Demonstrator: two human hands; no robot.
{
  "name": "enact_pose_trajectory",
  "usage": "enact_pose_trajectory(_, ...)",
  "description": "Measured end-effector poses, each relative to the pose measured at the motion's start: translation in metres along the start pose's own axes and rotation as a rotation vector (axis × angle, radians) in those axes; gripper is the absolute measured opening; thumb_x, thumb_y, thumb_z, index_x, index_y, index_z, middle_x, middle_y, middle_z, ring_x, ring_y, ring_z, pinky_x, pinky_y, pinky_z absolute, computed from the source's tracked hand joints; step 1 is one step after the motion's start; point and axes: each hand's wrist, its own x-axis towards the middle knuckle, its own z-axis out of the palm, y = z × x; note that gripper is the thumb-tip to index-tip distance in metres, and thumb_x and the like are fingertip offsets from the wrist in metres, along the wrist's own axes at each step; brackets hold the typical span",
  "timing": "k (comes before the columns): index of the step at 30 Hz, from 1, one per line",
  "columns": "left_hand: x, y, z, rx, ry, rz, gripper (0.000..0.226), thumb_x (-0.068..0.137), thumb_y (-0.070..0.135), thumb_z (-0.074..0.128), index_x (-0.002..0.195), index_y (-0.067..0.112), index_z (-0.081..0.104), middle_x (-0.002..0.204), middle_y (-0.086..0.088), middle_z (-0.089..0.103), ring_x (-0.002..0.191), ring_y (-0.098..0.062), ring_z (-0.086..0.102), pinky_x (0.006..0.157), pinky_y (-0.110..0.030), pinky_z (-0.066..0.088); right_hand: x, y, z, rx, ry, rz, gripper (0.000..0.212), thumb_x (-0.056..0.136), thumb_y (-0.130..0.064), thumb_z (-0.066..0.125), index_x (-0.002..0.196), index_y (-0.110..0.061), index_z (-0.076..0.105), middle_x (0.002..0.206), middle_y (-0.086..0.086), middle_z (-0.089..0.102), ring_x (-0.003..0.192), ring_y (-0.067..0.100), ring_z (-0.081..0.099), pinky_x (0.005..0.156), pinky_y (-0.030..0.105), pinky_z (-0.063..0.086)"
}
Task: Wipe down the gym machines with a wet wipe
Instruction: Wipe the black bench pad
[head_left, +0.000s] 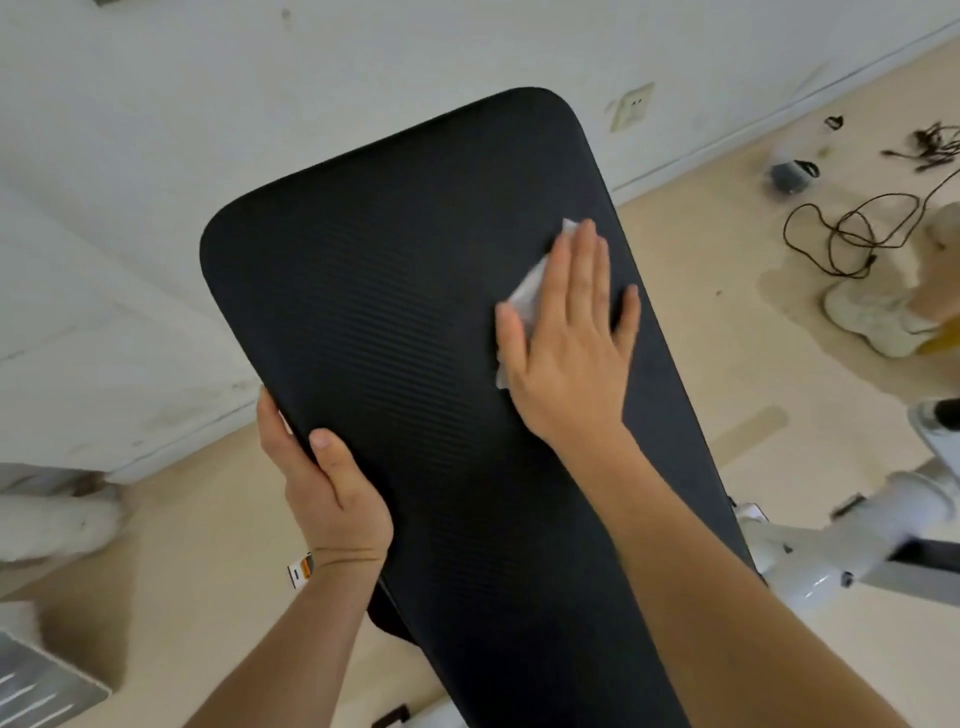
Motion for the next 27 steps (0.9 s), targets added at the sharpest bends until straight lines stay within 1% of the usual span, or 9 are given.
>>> enact_pose_trajectory(3, 0.001, 0.0, -0.001, 0.013, 0.012, 0.028, 0.048, 0.1, 0.003, 0.029, 0.146, -0.008, 0.019, 0.142, 0.003, 0.031, 0.117, 0.028, 0.031, 0.094, 0.002, 0.026, -0.104, 0.08, 0.003, 0.086, -0.035, 0.29, 0.068, 0.099, -0.05, 0.018, 0.155, -0.017, 0.0, 0.163, 0.001, -0.001, 0.149, 0.012, -0.004, 0.118, 0.053, 0.012)
enact_pose_trajectory(6, -0.001, 0.003, 0.001, 0.027, 0.015, -0.006, 0.047, 0.102, 0.003, 0.029, 0.147, -0.005, 0.019, 0.137, 0.018, 0.032, 0.109, 0.033, 0.033, 0.087, 0.006, 0.026, -0.168, 0.111, 0.009, 0.116, -0.046, 0.389, 0.066, 0.098, -0.046, 0.017, 0.155, -0.018, 0.003, 0.163, 0.001, 0.004, 0.149, 0.012, 0.001, 0.119, 0.051, 0.011)
enact_pose_trajectory(11, -0.001, 0.002, -0.005, 0.091, 0.032, -0.034, 0.05, 0.104, 0.024, 0.028, 0.151, 0.009, 0.018, 0.126, 0.04, 0.031, 0.094, 0.026, 0.04, 0.077, 0.006, 0.029, -0.104, 0.076, 0.011, 0.131, 0.038, 0.524, 0.07, 0.094, -0.045, 0.011, 0.154, -0.009, 0.009, 0.162, 0.009, 0.008, 0.149, 0.022, 0.005, 0.117, 0.054, 0.01)
enact_pose_trajectory(14, -0.002, 0.01, -0.006, 0.182, 0.064, -0.04, 0.049, 0.104, 0.023, 0.03, 0.15, 0.01, 0.021, 0.139, 0.011, 0.045, 0.108, -0.002, 0.047, 0.086, -0.018, 0.036, -0.066, 0.046, 0.005, 0.066, -0.016, 0.229, 0.068, 0.098, -0.048, 0.012, 0.155, -0.011, 0.004, 0.163, 0.004, 0.0, 0.15, 0.017, -0.004, 0.118, 0.052, -0.001)
enact_pose_trajectory(17, -0.013, 0.025, -0.013, 0.417, 0.036, -0.026, 0.057, 0.098, 0.017, 0.043, 0.15, 0.006, 0.021, 0.147, -0.018, 0.035, 0.133, -0.035, 0.034, 0.108, -0.041, 0.028, -0.076, 0.066, 0.002, -0.004, -0.054, 0.035, 0.066, 0.1, -0.05, 0.011, 0.155, -0.016, 0.0, 0.163, -0.001, -0.004, 0.149, 0.012, -0.007, 0.119, 0.051, 0.002)
enact_pose_trajectory(19, -0.033, 0.051, -0.01, 0.563, -0.041, 0.131, 0.07, 0.088, 0.006, 0.054, 0.15, 0.006, 0.022, 0.153, -0.019, 0.026, 0.139, -0.039, 0.025, 0.114, -0.046, 0.021, -0.115, 0.107, 0.005, 0.023, -0.06, 0.115, 0.067, 0.099, -0.053, 0.01, 0.155, -0.018, -0.002, 0.163, -0.003, -0.003, 0.149, 0.009, -0.007, 0.121, 0.047, 0.005)
enact_pose_trajectory(21, -0.066, 0.076, 0.014, 0.623, -0.232, 0.393, 0.071, 0.083, 0.001, 0.055, 0.149, 0.009, 0.03, 0.155, -0.016, 0.026, 0.142, -0.035, 0.024, 0.116, -0.046, 0.018, -0.173, 0.151, 0.01, 0.097, -0.076, 0.354, 0.068, 0.097, -0.057, 0.008, 0.155, -0.021, -0.001, 0.163, -0.005, 0.0, 0.148, 0.005, -0.008, 0.121, 0.048, 0.008)
enact_pose_trajectory(25, -0.14, 0.076, 0.086, 0.738, -0.828, 0.911, 0.052, 0.087, 0.017, 0.046, 0.14, 0.021, 0.049, 0.154, -0.011, 0.033, 0.144, -0.027, 0.026, 0.117, -0.05, 0.02, -0.266, 0.198, 0.014, 0.121, -0.12, 0.664, 0.069, 0.094, -0.062, 0.004, 0.154, -0.027, 0.008, 0.161, -0.004, 0.015, 0.148, 0.005, 0.001, 0.121, 0.047, 0.009)
enact_pose_trajectory(27, -0.152, 0.057, 0.101, 0.815, -0.896, 1.027, 0.05, 0.088, 0.021, 0.046, 0.137, 0.023, 0.051, 0.154, -0.011, 0.034, 0.144, -0.028, 0.027, 0.117, -0.052, 0.019, -0.255, 0.198, 0.013, 0.161, -0.103, 0.724, 0.07, 0.094, -0.058, 0.007, 0.151, -0.02, 0.023, 0.158, -0.001, 0.026, 0.148, 0.009, 0.006, 0.121, 0.046, 0.008)
